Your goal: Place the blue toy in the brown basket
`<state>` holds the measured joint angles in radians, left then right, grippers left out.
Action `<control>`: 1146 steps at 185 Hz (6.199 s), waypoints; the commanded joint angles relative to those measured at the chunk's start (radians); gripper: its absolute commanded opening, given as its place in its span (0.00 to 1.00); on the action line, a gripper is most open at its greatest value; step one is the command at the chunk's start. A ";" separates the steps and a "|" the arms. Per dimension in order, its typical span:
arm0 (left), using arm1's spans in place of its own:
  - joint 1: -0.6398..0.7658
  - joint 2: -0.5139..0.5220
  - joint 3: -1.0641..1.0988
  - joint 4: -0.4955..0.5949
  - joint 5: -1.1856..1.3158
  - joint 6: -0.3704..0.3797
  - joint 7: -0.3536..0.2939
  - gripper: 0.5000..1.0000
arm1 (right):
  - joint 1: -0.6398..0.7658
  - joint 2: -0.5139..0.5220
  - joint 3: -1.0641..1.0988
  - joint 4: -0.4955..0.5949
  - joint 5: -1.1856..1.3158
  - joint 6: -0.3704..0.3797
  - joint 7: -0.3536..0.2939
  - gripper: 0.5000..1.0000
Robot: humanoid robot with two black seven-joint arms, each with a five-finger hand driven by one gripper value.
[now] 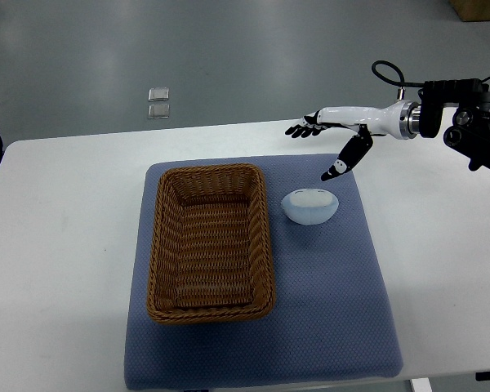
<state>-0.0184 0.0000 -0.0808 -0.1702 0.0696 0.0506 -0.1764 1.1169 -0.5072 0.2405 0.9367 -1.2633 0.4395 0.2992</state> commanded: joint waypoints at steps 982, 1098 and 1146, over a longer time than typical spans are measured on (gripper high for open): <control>0.000 0.000 0.000 0.000 -0.001 0.000 0.000 1.00 | -0.333 0.421 0.740 -0.233 0.728 -0.390 -0.071 0.80; 0.005 0.000 0.000 0.000 0.001 0.000 0.000 1.00 | -0.367 0.432 0.738 -0.362 0.996 -0.484 -0.025 0.80; 0.005 0.000 0.000 0.000 -0.001 0.000 0.000 1.00 | -0.373 0.435 0.735 -0.377 0.996 -0.489 0.038 0.81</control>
<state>-0.0138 0.0000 -0.0813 -0.1703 0.0694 0.0506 -0.1764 0.7450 -0.0724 0.9758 0.5713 -0.2670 -0.0471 0.3305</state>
